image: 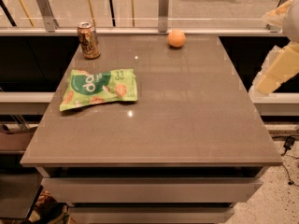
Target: Knock orange can over
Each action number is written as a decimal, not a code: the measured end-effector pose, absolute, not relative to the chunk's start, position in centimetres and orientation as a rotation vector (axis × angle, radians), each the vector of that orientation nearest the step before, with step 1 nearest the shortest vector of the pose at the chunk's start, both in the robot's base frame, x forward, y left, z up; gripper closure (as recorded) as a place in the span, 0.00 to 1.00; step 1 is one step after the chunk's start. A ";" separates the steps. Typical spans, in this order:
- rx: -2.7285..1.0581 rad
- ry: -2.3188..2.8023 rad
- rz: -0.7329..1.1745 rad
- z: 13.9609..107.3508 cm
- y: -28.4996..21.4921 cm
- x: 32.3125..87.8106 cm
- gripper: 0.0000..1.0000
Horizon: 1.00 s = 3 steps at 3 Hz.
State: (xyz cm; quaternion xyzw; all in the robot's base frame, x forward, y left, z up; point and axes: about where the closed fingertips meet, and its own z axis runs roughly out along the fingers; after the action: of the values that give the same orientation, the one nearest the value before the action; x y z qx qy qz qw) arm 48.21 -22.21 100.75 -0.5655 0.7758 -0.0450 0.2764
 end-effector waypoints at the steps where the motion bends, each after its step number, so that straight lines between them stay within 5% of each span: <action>1: -1.396 2.017 -0.030 101.1 -21.8 51.5 0.00; 3: -1.234 1.880 0.175 102.9 -16.4 55.5 0.00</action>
Offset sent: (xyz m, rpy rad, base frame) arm 0.0856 0.0578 0.0270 0.4452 -0.1506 -0.0036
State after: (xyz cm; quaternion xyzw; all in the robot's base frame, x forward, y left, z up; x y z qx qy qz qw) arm 55.51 -16.44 102.89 -0.4942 0.7531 0.0702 0.4286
